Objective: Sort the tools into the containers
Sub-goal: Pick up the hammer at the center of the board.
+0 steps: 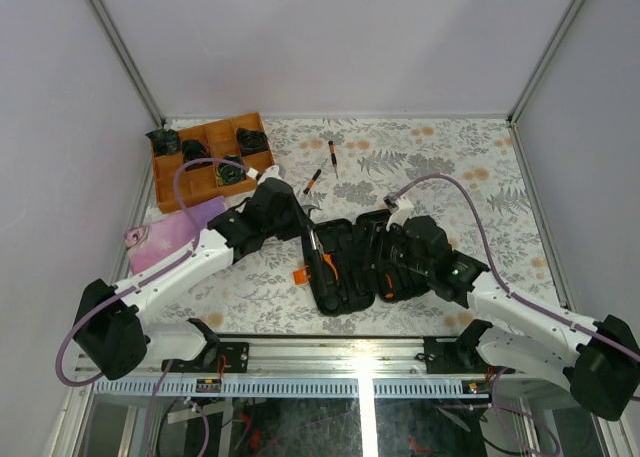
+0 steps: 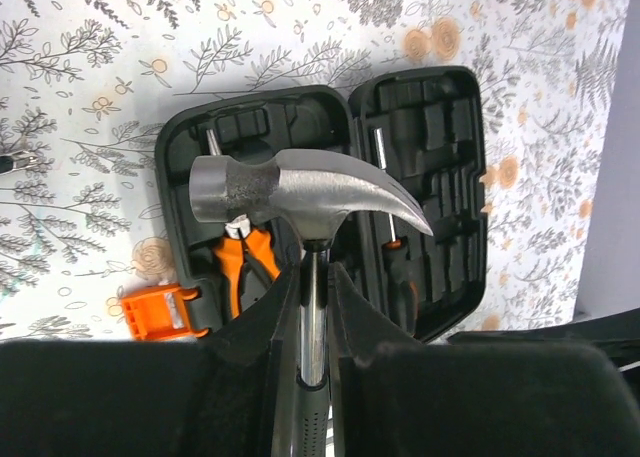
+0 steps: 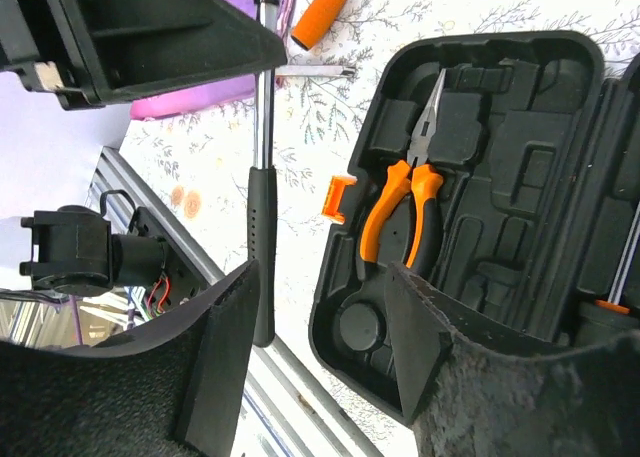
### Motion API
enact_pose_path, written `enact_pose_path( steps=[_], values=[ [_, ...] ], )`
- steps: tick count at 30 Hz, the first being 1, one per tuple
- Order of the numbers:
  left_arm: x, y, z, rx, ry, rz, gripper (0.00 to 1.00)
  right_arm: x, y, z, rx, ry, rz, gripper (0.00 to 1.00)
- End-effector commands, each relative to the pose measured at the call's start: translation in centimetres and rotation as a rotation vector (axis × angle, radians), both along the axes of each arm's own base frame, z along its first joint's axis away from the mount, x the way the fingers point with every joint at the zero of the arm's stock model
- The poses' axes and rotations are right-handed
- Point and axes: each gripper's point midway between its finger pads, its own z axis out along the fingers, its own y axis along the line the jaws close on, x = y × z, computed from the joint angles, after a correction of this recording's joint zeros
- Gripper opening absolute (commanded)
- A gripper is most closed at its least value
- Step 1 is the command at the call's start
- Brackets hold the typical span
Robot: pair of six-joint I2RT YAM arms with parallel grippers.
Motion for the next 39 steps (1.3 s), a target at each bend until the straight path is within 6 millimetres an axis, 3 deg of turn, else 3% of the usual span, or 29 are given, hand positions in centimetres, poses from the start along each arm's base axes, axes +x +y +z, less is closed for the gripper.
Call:
enact_pose_path(
  steps=[1, 10, 20, 27, 33, 35, 39],
  values=[
    [2.0, -1.7, 3.4, -0.097, -0.079, 0.083, 0.0, 0.6, 1.7, 1.7, 0.055, -0.053, -0.014, 0.61],
    [2.1, -3.3, 2.7, -0.083, -0.041, 0.111, 0.0, 0.3, 3.3, 1.6, 0.006, -0.088, 0.01, 0.65],
    [1.8, -4.4, 2.6, -0.08, -0.026, 0.108, 0.0, 0.7, 5.0, -1.6, -0.181, -0.088, 0.017, 0.58],
    [1.8, -4.4, 2.4, -0.073, -0.025, 0.112, 0.0, 0.9, 5.2, -3.1, -0.295, -0.104, 0.003, 0.4],
    [1.6, -4.6, 2.8, -0.084, -0.042, 0.085, 0.0, 1.0, 4.9, -3.1, -0.296, -0.074, -0.047, 0.1],
    [1.5, -4.8, 3.2, -0.096, -0.063, 0.063, 0.06, 1.1, 4.6, -2.7, -0.281, -0.069, -0.073, 0.01],
    [1.3, -4.9, 4.4, -0.134, -0.115, 0.026, 0.32, 1.4, 4.0, -1.4, -0.257, -0.077, -0.118, 0.0]
  ],
)
